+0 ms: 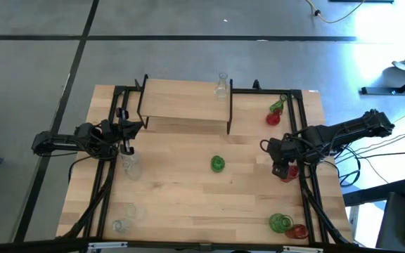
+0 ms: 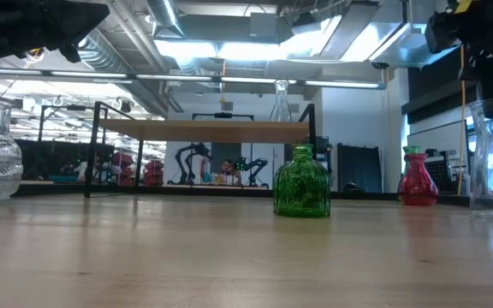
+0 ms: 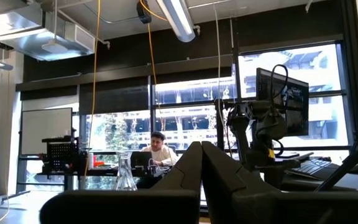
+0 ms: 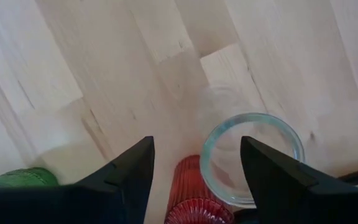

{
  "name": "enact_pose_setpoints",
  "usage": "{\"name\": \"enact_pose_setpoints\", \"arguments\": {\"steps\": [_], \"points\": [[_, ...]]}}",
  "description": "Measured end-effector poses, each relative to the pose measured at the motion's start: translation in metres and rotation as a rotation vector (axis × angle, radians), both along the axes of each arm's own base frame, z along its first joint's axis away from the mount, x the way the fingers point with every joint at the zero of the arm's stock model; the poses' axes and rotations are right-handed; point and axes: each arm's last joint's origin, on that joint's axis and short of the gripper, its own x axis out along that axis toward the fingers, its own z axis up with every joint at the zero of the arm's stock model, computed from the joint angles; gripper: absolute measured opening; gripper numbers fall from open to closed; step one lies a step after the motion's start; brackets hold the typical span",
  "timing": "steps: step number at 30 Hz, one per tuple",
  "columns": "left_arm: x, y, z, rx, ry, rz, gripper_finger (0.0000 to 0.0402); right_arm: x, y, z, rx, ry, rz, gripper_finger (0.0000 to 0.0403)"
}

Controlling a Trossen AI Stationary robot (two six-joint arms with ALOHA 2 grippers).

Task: Sort vases onto shelf
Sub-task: Put the transparent vase aligned with the other transparent vase on the shelf

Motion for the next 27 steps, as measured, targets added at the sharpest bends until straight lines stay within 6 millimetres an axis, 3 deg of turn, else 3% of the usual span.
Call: {"name": "enact_pose_setpoints", "arguments": {"steps": [16, 27], "points": [[0.0000, 0.0000, 0.0000, 0.000, 0.000, 0.000, 0.0000, 0.0001, -0.0007, -0.0002, -0.026, -0.001, 0.002, 0.0014], [0.0000, 0.0000, 0.0000, 0.000, 0.000, 0.000, 0.0000, 0.0095, 0.0007, 0.0024, -0.060, -0.112, 0.075, 0.0004]]}}
